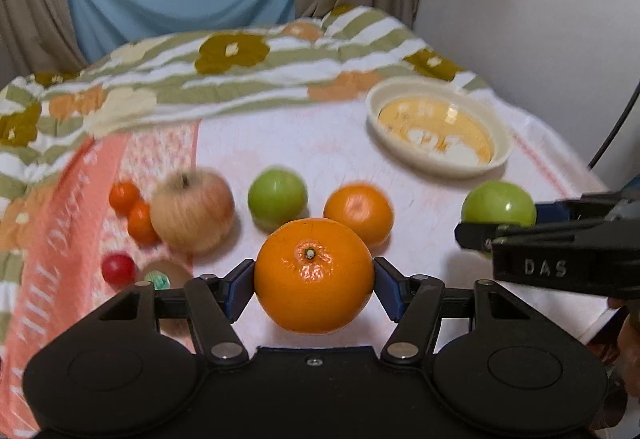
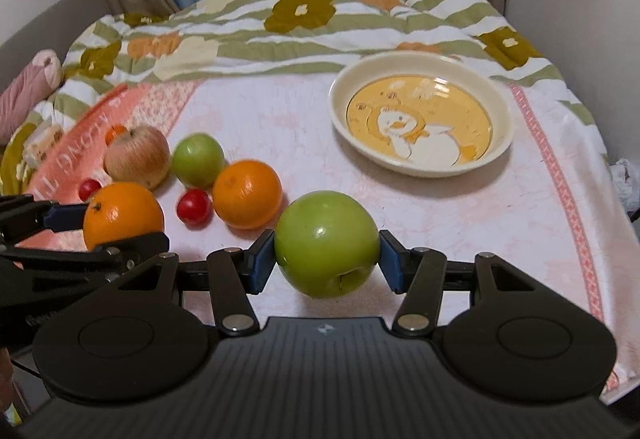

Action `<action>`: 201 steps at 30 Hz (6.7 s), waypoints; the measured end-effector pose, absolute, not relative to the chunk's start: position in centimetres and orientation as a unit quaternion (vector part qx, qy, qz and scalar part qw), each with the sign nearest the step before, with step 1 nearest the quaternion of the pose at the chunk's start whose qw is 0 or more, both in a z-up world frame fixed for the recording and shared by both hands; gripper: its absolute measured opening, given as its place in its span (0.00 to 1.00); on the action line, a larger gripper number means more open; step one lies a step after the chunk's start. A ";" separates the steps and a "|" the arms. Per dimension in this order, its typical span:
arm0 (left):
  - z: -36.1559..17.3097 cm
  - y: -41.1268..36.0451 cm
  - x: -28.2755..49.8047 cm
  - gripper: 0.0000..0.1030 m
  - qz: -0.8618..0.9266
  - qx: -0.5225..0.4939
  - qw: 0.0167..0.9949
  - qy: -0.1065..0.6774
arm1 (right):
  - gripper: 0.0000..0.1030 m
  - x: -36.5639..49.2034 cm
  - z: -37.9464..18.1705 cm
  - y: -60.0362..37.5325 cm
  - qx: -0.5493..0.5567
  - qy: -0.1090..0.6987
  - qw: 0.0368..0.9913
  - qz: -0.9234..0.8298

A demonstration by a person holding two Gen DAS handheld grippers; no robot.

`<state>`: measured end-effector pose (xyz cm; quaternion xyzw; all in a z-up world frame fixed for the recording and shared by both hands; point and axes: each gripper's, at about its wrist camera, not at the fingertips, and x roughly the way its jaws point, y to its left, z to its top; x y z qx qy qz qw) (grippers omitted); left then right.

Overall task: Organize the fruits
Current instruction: 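Carry the orange and green apple over the duck bowl with both tools, then open the left tool releasing the orange while the right tool releases the apple, then move both tools back toward the remaining fruits, then grasp the red-yellow apple with the left tool while the right tool grasps a green apple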

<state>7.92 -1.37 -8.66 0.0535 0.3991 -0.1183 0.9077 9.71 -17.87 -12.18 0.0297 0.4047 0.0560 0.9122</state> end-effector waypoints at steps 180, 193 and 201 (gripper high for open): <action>-13.0 7.9 20.1 0.86 -0.259 0.177 0.851 0.422 | 1.00 20.2 -13.2 -5.1 -0.053 0.425 0.898 0.097; -14.7 6.8 21.0 0.78 -0.274 0.196 0.835 0.435 | 0.80 22.6 -15.6 -4.2 -0.041 0.459 0.874 0.155; -14.9 6.7 20.8 0.76 -0.271 0.208 0.836 0.430 | 0.72 23.5 -16.3 -3.8 -0.036 0.475 0.862 0.173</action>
